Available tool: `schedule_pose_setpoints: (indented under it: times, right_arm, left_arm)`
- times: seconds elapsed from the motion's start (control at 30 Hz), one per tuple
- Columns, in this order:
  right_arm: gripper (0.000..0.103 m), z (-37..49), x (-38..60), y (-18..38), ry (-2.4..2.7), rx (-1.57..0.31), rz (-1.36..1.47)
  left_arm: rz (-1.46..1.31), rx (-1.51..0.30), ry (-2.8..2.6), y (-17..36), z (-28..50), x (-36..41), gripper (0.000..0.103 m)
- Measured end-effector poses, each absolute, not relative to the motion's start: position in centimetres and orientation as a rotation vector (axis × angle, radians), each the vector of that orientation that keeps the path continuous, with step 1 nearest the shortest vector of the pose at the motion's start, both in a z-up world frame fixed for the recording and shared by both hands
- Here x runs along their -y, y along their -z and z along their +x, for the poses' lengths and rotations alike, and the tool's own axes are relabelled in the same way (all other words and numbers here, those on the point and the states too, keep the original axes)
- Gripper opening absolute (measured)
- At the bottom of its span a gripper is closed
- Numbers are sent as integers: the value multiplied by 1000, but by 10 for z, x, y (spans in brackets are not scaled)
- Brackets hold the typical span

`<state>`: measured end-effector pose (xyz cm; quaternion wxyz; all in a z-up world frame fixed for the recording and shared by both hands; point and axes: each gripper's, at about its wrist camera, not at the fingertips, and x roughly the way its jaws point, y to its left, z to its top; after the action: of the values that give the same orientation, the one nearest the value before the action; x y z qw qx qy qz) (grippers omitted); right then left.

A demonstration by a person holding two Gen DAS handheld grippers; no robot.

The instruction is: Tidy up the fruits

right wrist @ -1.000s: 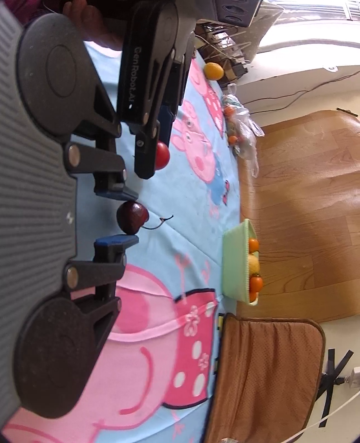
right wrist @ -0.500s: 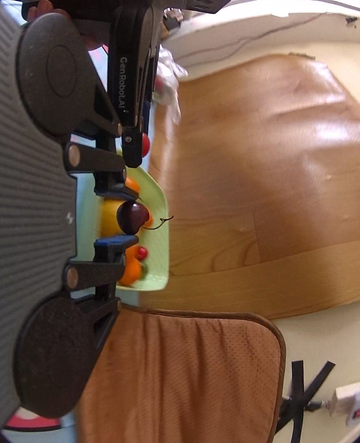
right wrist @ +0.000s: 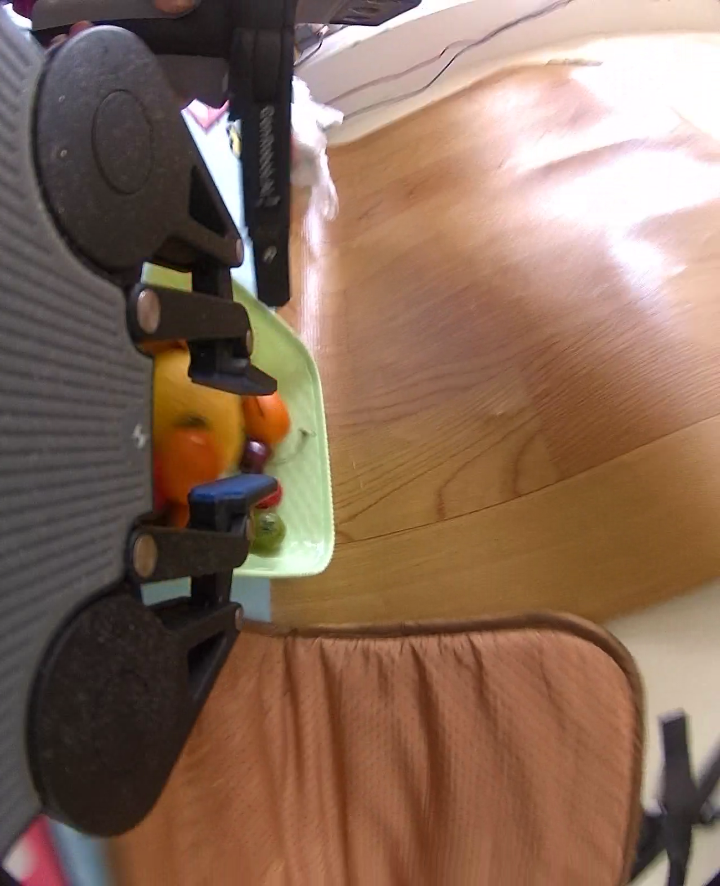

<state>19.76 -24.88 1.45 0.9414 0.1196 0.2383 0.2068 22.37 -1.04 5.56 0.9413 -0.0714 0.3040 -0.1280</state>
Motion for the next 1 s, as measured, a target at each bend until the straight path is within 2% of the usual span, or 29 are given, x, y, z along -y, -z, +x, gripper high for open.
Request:
schedule_pose_setpoints:
  times: [0.03, 0.07, 0.2, 0.27, 0.37, 0.53, 0.6, 0.63, 0.7, 0.77, 0.8, 0.87, 1.0]
  right_arm:
    - [50, 182, 251, -15, -423, -482, 255]
    - [51, 167, 253, -13, -419, -484, 267]
    - [50, 138, 230, -15, -433, -553, 258]
    - [48, 140, 215, -27, -441, -537, 241]
    - [48, 134, 206, -35, -306, -570, 159]
    - [48, 20, 235, -24, -353, -503, 193]
    - [52, -35, 239, -11, -325, -449, 240]
    - [60, -55, 240, -5, -300, -417, 253]
    - [65, -79, 228, 3, -268, -397, 193]
    - [66, -81, 215, 4, -263, -418, 132]
    - [68, -81, 214, 4, -269, -434, 149]
    - [74, -80, 220, 4, -282, -466, 201]
    - [78, -80, 223, 6, -244, -493, 225]
  left_arm:
    - [-154, -597, 258, -58, 202, 7, 55]
    - [-161, -581, 253, -57, 182, 4, 57]
    - [-145, -636, 200, -47, 140, 12, 57]
    - [-120, -683, 162, -45, 134, 19, 54]
    - [-75, -674, 100, -51, 99, 19, 54]
    - [-24, -576, 92, -41, 8, 20, 59]
    - [-47, -568, 101, -32, -21, 22, 64]
    - [-48, -570, 105, -28, -32, 25, 66]
    - [-11, -578, 95, -19, -45, 32, 71]
    - [16, -581, 90, -15, -53, 37, 79]
    - [12, -589, 87, -15, -56, 37, 81]
    - [2, -602, 72, -16, -58, 36, 92]
    - [2, -582, 23, -22, -63, 30, 102]
